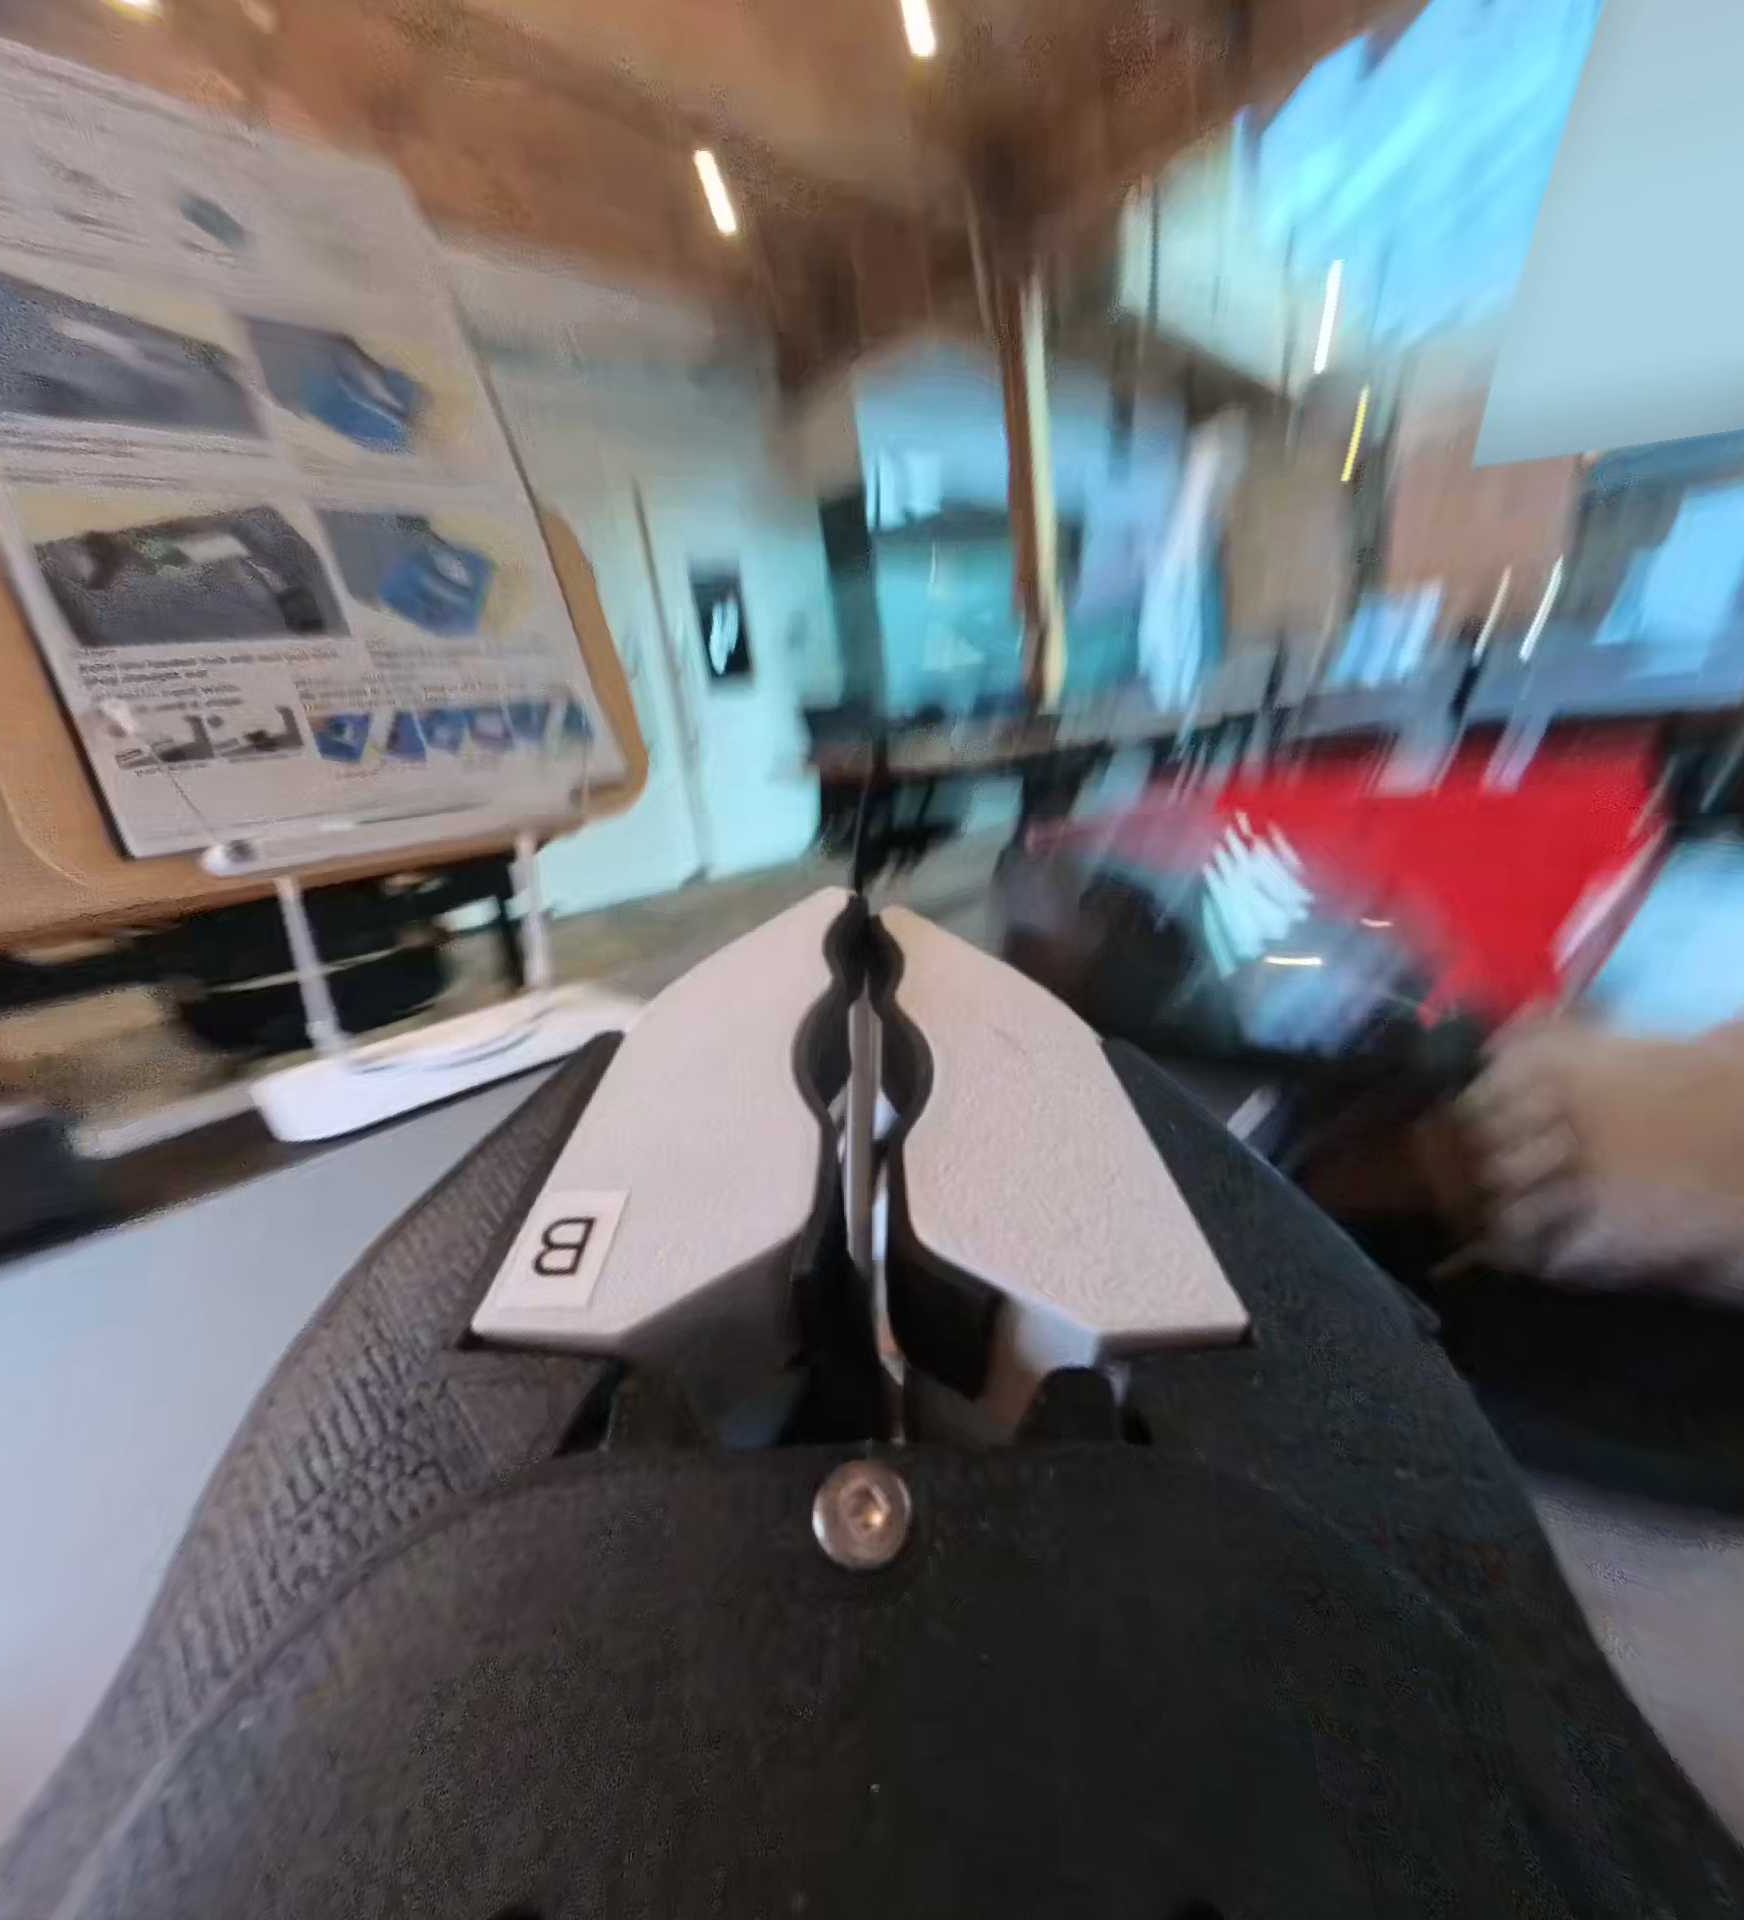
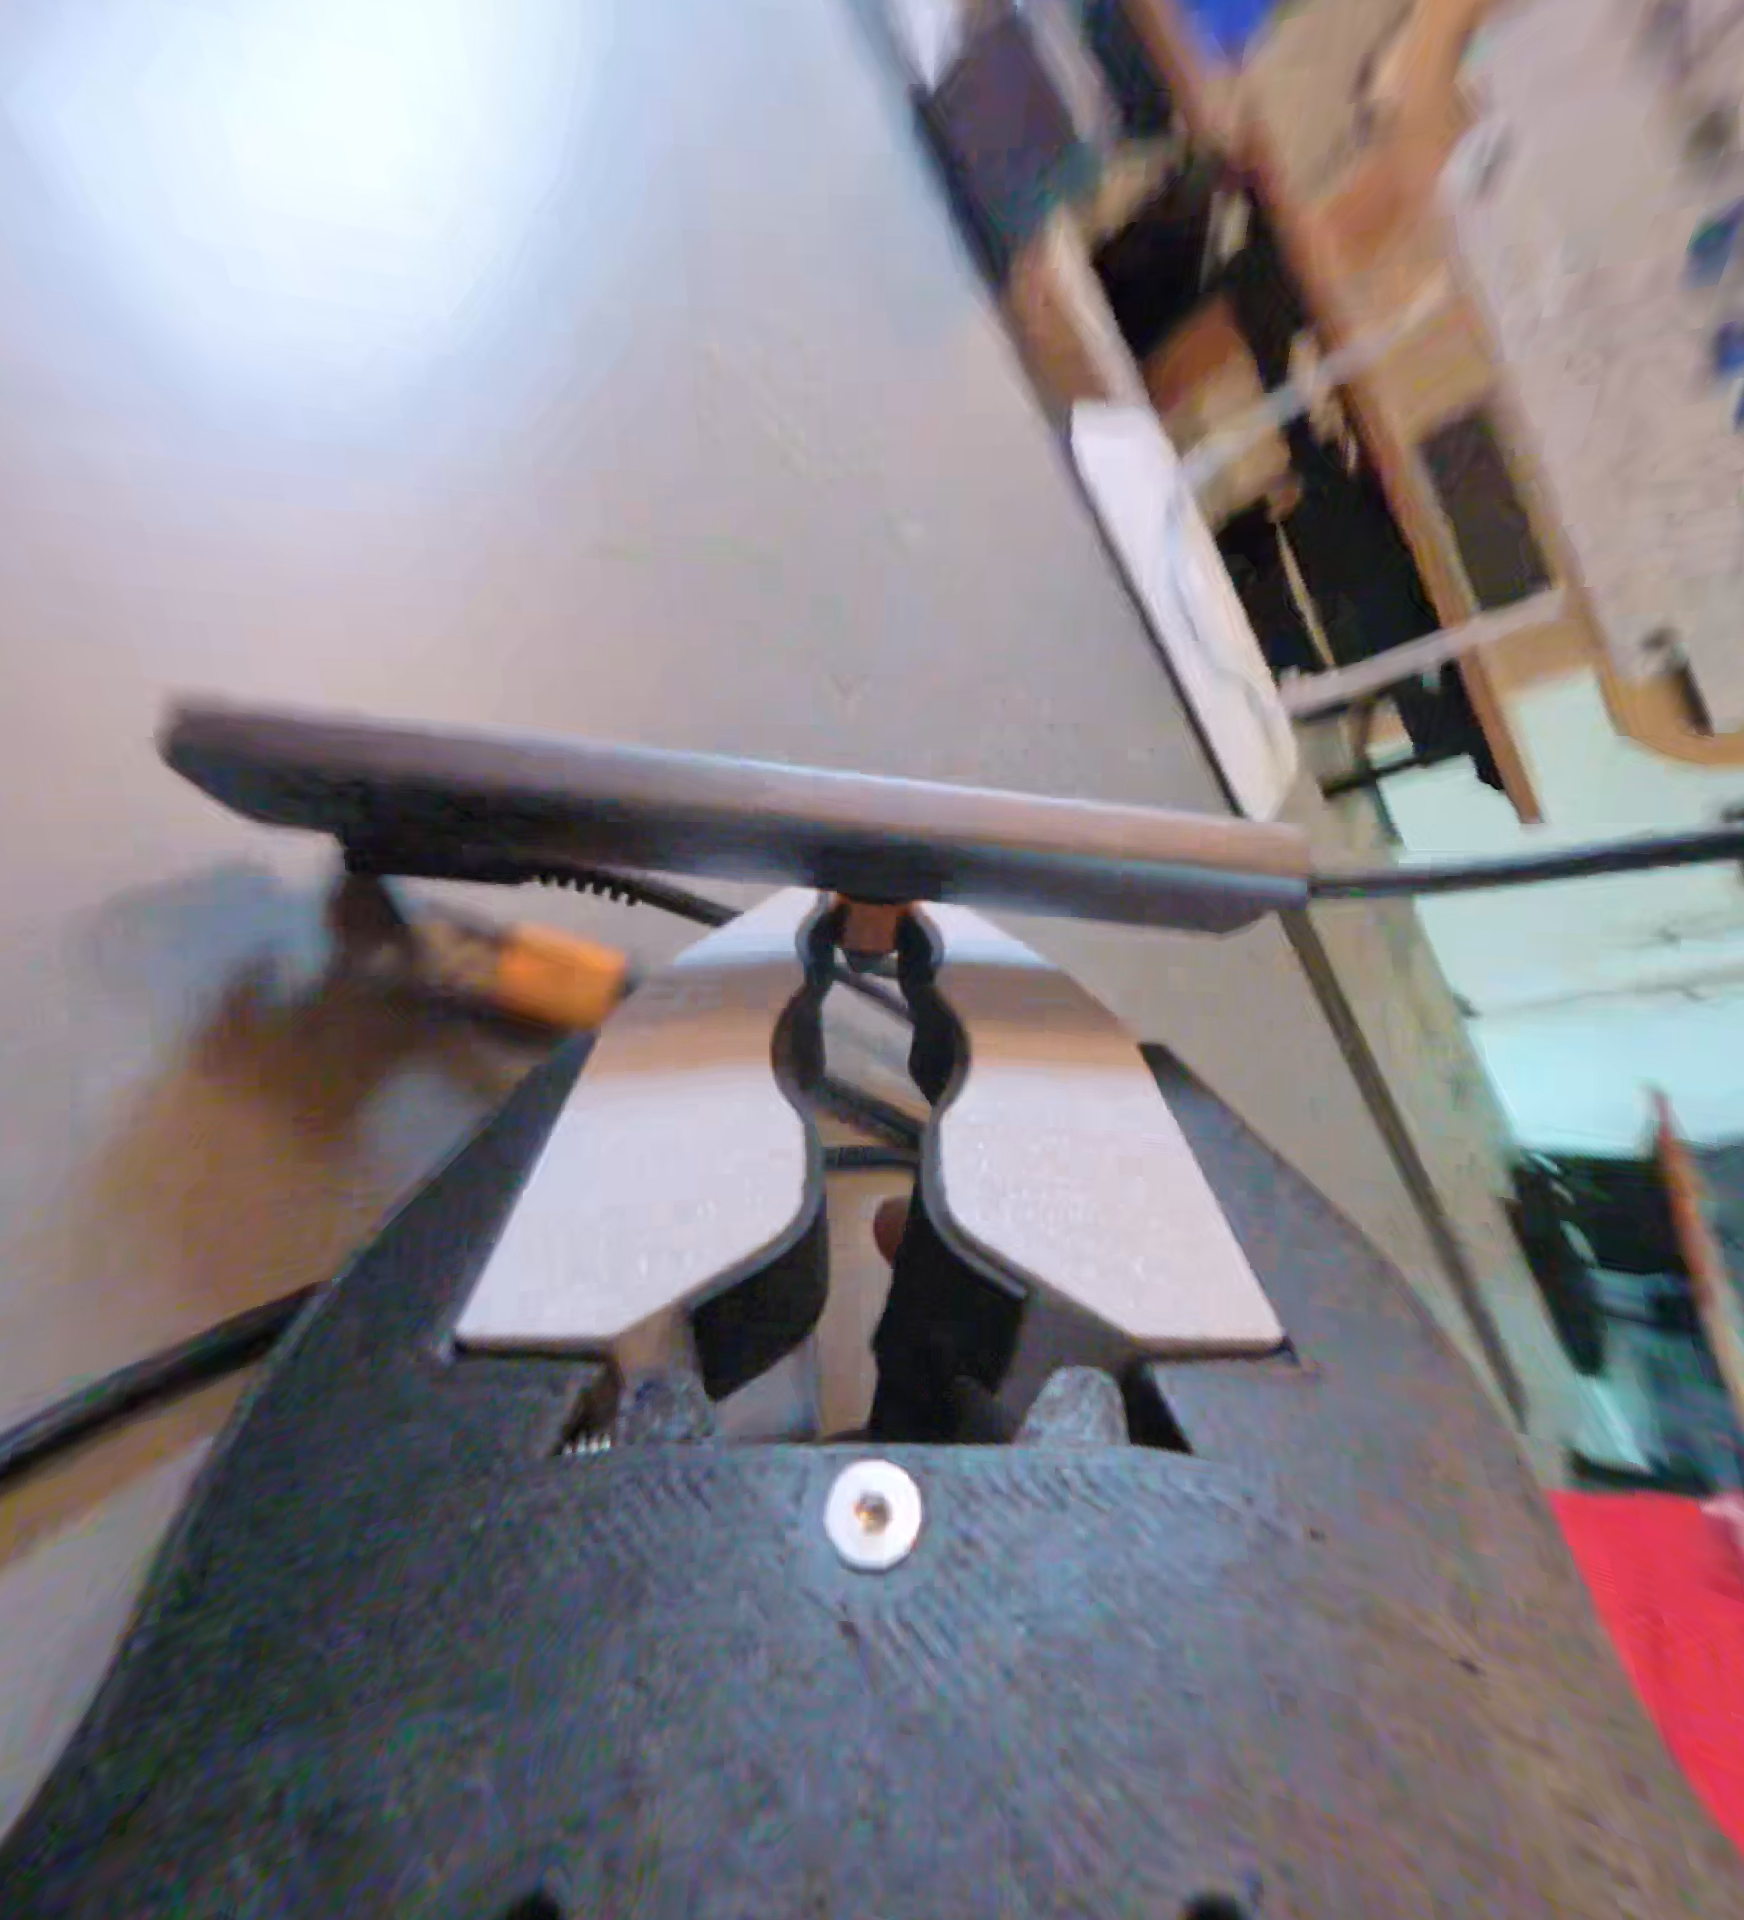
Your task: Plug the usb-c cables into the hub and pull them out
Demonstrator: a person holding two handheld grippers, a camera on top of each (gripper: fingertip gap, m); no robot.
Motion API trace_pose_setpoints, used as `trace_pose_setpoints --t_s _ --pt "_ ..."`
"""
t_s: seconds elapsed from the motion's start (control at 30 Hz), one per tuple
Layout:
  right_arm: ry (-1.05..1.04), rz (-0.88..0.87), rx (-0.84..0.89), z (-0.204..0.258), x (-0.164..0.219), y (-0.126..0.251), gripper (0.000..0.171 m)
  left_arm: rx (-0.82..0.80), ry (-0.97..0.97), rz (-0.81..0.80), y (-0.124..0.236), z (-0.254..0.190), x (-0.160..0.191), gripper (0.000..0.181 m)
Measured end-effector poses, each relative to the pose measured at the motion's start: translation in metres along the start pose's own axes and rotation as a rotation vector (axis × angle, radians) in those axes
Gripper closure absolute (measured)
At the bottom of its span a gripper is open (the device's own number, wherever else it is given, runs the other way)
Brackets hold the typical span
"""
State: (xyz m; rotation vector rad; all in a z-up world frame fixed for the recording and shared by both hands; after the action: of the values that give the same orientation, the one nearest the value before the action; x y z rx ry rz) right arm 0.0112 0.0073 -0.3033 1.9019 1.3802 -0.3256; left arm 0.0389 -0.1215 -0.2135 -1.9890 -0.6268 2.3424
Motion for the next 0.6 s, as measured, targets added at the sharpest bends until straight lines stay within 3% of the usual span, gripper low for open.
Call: trace_pose_setpoints --t_s 0.03,0.07,0.17,0.2,0.3,0.4,0.5,0.57,0.6 --pt "-0.007 -0.002 0.045 -0.013 0.01 -0.001 0.159 -0.065 0.085 -0.028 0.008 0.012 -0.004 0.181" --pt "-0.13 -0.169 0.022 -0.024 -0.006 0.016 0.16 -0.164 -0.009 0.036 0.015 0.023 0.01 0.181" --pt "-0.124 -0.359 0.047 -0.024 -0.035 0.038 0.159 -0.069 0.039 0.077 0.002 0.017 0.015 0.18" --pt "-0.092 -0.337 0.064 -0.018 -0.032 0.032 0.159 -0.008 0.067 0.094 -0.001 0.013 0.017 0.178" --pt "0.157 -0.36 0.215 -0.019 -0.031 0.039 0.159 -0.009 0.108 0.077 -0.001 0.016 0.016 0.15" --pt "0.125 -0.349 0.194 -0.017 -0.03 0.039 0.159 0.022 0.055 0.159 -0.007 0.007 0.021 0.133" --pt "0.13 -0.385 0.201 -0.015 -0.037 0.045 0.159 0.043 -0.098 0.292 -0.017 -0.008 0.032 0.129" --pt "0.139 -0.4 0.186 -0.01 -0.041 0.049 0.16 0.008 -0.163 0.369 -0.024 -0.009 0.04 0.134" --pt "0.155 -0.389 0.187 -0.008 -0.041 0.049 0.16 -0.004 -0.177 0.364 -0.025 -0.009 0.04 0.145"
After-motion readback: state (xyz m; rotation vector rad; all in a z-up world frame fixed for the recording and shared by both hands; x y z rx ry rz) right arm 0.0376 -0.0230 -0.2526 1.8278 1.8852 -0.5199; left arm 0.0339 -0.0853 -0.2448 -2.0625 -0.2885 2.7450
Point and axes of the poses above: each gripper's, where its closed fingertips meet, y back along the fingers, x out of its underside, z = x × y across the jaws, the point moved 5 cm from there along y, back along the fingers, and after that the axes turned 1 degree about -x, right-handed, at the moved point
